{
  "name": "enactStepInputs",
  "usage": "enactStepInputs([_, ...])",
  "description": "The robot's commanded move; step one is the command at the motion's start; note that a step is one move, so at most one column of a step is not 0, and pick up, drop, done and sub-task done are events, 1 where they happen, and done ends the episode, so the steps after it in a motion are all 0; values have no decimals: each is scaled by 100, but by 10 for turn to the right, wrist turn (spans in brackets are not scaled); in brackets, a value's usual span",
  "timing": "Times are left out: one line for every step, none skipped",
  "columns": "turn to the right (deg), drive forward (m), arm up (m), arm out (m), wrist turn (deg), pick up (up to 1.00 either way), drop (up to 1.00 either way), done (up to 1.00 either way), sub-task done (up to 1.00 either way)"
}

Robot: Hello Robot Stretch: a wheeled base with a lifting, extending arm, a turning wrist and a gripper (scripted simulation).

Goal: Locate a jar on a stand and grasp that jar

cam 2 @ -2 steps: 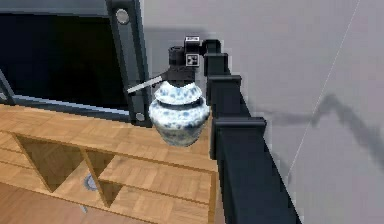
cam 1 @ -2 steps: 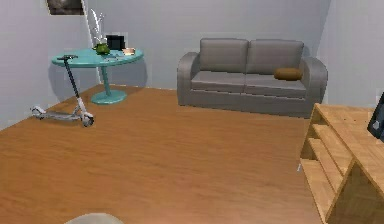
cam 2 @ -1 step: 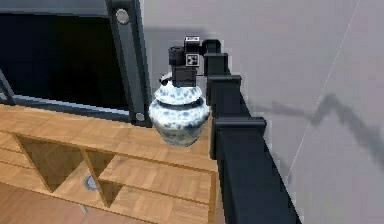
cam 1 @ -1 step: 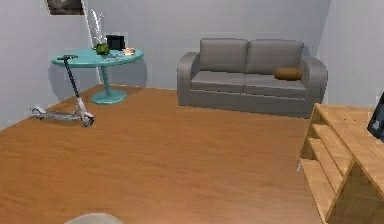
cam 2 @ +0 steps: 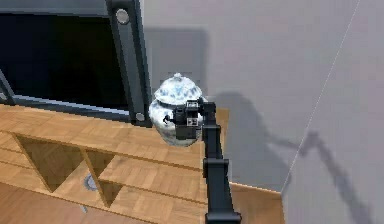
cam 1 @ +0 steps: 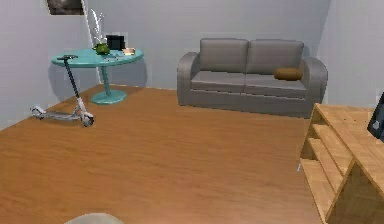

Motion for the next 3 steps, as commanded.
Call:
enactStepInputs([0,0,0,0,0,100,0,0,0])
enactStepInputs([0,0,10,0,0,0,0,0,0])
enactStepInputs([0,0,0,0,0,0,0,100,0])
